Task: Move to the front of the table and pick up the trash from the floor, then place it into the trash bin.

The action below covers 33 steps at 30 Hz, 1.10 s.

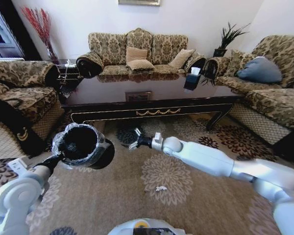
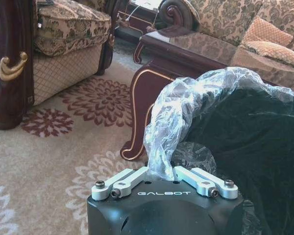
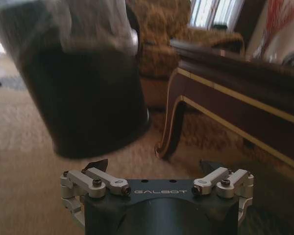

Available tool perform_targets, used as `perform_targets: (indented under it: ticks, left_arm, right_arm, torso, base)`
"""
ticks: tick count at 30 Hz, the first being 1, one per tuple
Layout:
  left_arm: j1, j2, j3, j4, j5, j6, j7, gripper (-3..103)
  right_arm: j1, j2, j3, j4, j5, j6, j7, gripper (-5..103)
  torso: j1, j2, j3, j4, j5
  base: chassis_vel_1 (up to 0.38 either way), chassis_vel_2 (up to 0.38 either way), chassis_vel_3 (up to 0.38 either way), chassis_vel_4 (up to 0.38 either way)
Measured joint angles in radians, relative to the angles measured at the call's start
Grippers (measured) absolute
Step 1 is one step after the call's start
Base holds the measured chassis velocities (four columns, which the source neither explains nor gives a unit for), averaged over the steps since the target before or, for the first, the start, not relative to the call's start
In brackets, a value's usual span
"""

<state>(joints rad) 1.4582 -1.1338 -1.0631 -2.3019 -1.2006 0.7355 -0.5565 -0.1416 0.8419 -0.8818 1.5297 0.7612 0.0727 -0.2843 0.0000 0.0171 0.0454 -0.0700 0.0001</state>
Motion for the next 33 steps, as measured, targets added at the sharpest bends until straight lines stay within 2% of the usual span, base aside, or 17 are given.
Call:
perform_targets:
  ticks: [2,5,8,10,14,15,18,19,22,26,33]
  left_arm:
    - [0.005,0.000,-0.006,-0.009,-0.003,0.000,0.001,2]
    - [0.016,-0.001,-0.016,-0.018,-0.003,0.000,0.005,2]
    - [0.023,-0.002,-0.021,-0.019,-0.002,0.000,0.006,2]
    - [0.023,-0.002,-0.021,-0.019,-0.001,0.000,0.006,2]
    - [0.022,-0.007,-0.017,-0.024,0.002,0.000,0.007,2]
    - [0.022,-0.007,-0.017,-0.024,0.002,0.000,0.007,2]
    - [0.022,-0.014,-0.012,-0.026,0.006,0.000,0.008,2]
    - [0.022,-0.014,-0.012,-0.026,0.006,0.000,0.008,2]
    - [0.024,-0.018,-0.012,-0.027,0.008,0.000,0.010,2]
    - [0.024,-0.020,-0.011,-0.027,0.012,0.000,0.012,2]
    - [0.027,-0.027,-0.002,-0.027,0.028,0.000,0.021,2]
  right_arm:
    - [-0.033,-0.014,-0.007,-0.027,-0.021,-0.014,-0.001,100]
    - [-0.092,-0.026,-0.015,-0.081,-0.070,0.006,-0.002,100]
    - [-0.192,-0.029,0.000,-0.150,-0.163,0.073,-0.039,100]
    - [-0.223,-0.033,0.011,-0.160,-0.179,0.085,-0.060,100]
    - [-0.299,-0.057,0.028,-0.184,-0.226,0.113,-0.185,100]
    - [-0.299,-0.057,0.028,-0.184,-0.226,0.113,-0.185,100]
    - [-0.325,-0.063,0.083,-0.252,-0.331,0.133,-0.363,100]
    - [-0.325,-0.063,0.083,-0.252,-0.331,0.133,-0.363,100]
    - [-0.337,-0.064,0.137,-0.316,-0.407,0.135,-0.456,100]
    - [-0.345,-0.062,0.153,-0.350,-0.425,0.139,-0.467,100]
    - [-0.402,-0.017,0.210,-0.464,-0.486,0.169,-0.453,100]
  torso:
    - [0.000,0.000,0.000,-0.0001,0.0001]
    - [0.000,0.000,0.000,-0.0004,0.0002]
    - [0.000,0.000,0.000,0.0001,0.0002]
    - [0.000,0.000,0.000,0.0001,0.0003]
    - [0.000,0.000,0.000,-0.0004,0.0003]
    - [0.000,0.000,0.000,-0.0004,0.0003]
    - [0.000,0.000,0.000,0.0000,0.0000]
    - [0.000,0.000,0.000,0.0000,0.0000]
    - [0.000,0.000,0.000,0.0000,0.0000]
    - [0.000,0.000,0.000,-0.0001,-0.0001]
    - [0.000,0.000,0.000,0.0001,0.0001]
  base:
    - [0.000,0.000,0.000,0.000]
    - [0.000,0.000,0.000,0.000]
    - [0.000,0.000,0.000,0.000]
    - [0.000,0.000,0.000,0.000]
    - [0.000,0.000,0.000,0.000]
    - [0.000,0.000,0.000,0.000]
    - [0.000,0.000,0.000,0.000]
    - [0.000,0.000,0.000,0.000]
    - [0.000,0.000,0.000,0.000]
    - [0.000,0.000,0.000,0.000]
    - [0.000,0.000,0.000,0.000]
